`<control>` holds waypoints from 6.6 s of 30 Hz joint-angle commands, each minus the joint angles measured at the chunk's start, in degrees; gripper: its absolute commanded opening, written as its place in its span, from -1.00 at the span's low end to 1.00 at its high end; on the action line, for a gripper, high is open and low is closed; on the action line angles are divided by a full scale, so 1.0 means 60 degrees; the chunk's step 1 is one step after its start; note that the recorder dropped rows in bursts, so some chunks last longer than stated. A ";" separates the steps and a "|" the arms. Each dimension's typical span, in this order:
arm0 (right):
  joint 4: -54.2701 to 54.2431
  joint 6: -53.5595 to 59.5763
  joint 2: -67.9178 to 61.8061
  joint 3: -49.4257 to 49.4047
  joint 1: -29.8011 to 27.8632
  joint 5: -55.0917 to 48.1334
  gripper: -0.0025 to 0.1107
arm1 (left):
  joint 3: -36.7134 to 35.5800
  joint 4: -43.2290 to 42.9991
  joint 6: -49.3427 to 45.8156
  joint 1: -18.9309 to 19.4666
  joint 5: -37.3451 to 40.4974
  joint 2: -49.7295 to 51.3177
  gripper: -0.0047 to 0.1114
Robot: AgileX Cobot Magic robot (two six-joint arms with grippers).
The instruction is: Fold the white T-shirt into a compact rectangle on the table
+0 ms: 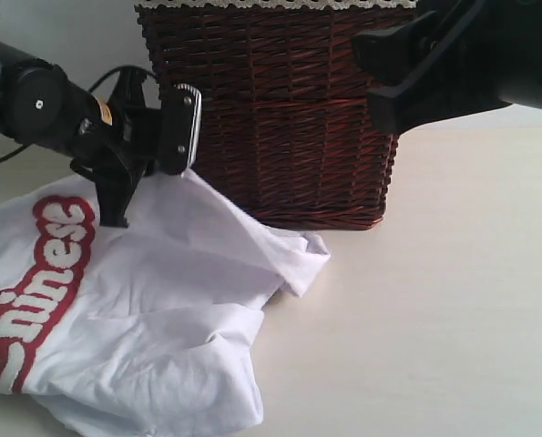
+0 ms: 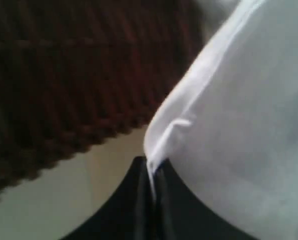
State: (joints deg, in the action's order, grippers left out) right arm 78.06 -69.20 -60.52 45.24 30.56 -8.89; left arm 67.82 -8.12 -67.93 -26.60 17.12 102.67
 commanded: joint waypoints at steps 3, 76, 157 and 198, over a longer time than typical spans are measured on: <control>-0.0226 0.0040 0.0050 -0.0044 0.0010 -0.0036 0.07 | 0.0077 -0.0037 0.1404 0.0900 -0.1700 0.0523 -0.92; -0.0429 0.0339 0.0050 -0.0173 0.0010 0.0645 0.07 | 0.0185 -0.0136 0.8837 -0.2406 0.8807 -0.5200 -0.92; -0.0377 -0.0004 -0.1574 -0.0397 0.0010 0.3220 0.00 | -0.1549 -0.3914 1.2988 0.5507 0.1939 0.1888 -0.53; 0.3648 -0.5301 -0.8269 0.2202 0.1755 0.4198 -0.77 | 0.0161 0.7315 0.5055 0.6309 0.2558 0.1217 -0.92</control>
State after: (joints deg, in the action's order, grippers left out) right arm 99.92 -100.29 -109.02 57.98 39.71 18.49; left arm 68.76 35.10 -37.15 11.45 33.76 110.23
